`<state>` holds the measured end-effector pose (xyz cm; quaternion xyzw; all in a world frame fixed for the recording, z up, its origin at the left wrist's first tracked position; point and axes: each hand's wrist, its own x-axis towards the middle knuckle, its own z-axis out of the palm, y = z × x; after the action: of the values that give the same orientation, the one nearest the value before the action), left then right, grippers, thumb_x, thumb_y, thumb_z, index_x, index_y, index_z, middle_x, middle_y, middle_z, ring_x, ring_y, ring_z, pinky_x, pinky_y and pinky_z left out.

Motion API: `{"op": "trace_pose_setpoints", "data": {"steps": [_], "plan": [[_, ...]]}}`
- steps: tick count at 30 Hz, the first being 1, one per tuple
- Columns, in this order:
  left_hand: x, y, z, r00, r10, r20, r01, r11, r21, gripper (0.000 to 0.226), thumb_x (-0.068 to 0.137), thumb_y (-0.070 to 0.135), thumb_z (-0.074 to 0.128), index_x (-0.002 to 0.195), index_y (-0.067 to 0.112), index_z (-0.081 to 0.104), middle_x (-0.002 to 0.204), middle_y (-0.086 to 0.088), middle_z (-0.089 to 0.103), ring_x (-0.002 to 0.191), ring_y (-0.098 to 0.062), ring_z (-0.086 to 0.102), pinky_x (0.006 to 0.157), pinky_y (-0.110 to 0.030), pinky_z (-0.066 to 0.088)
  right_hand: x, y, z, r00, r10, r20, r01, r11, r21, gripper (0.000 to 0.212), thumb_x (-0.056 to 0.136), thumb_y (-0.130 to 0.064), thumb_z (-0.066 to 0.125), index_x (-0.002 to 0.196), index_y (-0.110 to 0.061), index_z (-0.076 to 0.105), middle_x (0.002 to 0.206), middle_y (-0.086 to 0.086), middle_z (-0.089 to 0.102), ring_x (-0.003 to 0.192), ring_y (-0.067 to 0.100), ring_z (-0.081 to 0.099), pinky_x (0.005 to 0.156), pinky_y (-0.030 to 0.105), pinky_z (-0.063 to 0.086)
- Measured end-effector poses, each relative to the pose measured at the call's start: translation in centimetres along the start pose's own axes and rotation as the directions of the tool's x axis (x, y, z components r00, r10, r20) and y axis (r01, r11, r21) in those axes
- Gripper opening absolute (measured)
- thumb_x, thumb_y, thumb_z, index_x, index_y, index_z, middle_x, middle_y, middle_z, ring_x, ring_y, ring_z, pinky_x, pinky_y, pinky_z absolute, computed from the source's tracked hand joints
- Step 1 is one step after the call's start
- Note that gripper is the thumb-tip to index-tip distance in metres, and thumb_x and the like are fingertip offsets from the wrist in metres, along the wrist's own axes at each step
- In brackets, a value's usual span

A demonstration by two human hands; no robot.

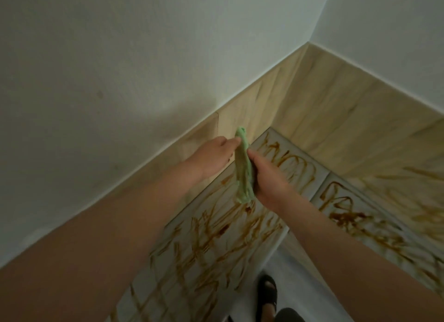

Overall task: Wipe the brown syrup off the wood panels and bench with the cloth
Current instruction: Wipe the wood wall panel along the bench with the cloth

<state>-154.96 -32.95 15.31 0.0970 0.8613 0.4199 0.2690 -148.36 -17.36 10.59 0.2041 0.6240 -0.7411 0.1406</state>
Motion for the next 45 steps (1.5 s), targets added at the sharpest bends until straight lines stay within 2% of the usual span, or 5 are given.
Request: {"op": "trace_pose_setpoints", "data": {"steps": [5,22,29,32,45], "plan": [[-1.2,1.3,0.5,0.997,-0.077,-0.02,0.062,0.91,-0.41,0.027,0.107,0.028,0.05,0.113,0.008,0.067,0.109,-0.008,0.076,0.099,-0.019,0.075,0.095,-0.042,0.06,-0.9,-1.5,-0.9,0.97,-0.111,0.218,0.131,0.988,-0.079,0.048,0.107,-0.05,0.043,0.15,-0.033,0.052,0.147,-0.006,0.06,0.14,0.014,0.051,0.121,0.043,0.033],[1.4,10.7,5.7,0.959,-0.246,-0.143,0.074,0.702,-0.709,0.021,0.104,0.012,0.045,0.111,0.006,0.064,0.098,-0.013,0.066,0.082,-0.024,0.067,0.071,-0.035,0.057,-0.3,-8.8,-13.0,0.945,-0.11,0.308,0.132,0.99,-0.051,0.033,0.106,-0.018,0.044,0.13,-0.027,0.065,0.132,-0.007,0.067,0.128,0.013,0.06,0.107,0.039,0.052],[3.2,14.3,7.8,0.976,-0.192,-0.098,0.071,0.717,-0.694,0.022,0.104,0.009,0.045,0.099,0.006,0.066,0.081,-0.008,0.073,0.076,-0.023,0.073,0.069,-0.037,0.059,1.5,-10.1,-16.1,0.926,-0.241,0.292,0.332,0.888,-0.318,0.032,0.091,-0.046,0.074,0.115,-0.033,0.057,0.117,-0.007,0.069,0.102,0.008,0.071,0.084,0.029,0.059],[3.9,15.5,7.7,0.964,-0.238,-0.121,0.105,0.754,-0.648,0.024,0.103,0.011,0.044,0.098,0.007,0.066,0.078,-0.005,0.074,0.075,-0.02,0.074,0.072,-0.037,0.058,2.7,-11.3,-17.3,0.928,-0.297,0.226,0.364,0.857,-0.366,0.005,0.098,-0.023,0.064,0.096,-0.027,0.063,0.091,-0.01,0.069,0.08,0.001,0.066,0.072,0.021,0.053],[4.5,15.8,4.9,0.881,-0.221,-0.417,0.158,0.971,-0.181,0.024,0.093,0.027,0.062,0.07,0.023,0.069,0.064,0.013,0.064,0.068,-0.013,0.06,0.065,-0.027,0.044,5.4,-16.8,-22.6,0.969,-0.245,0.017,0.224,0.851,-0.476,0.035,0.104,-0.033,0.038,0.1,-0.012,0.065,0.094,0.001,0.064,0.085,0.015,0.058,0.067,0.03,0.041]]}}
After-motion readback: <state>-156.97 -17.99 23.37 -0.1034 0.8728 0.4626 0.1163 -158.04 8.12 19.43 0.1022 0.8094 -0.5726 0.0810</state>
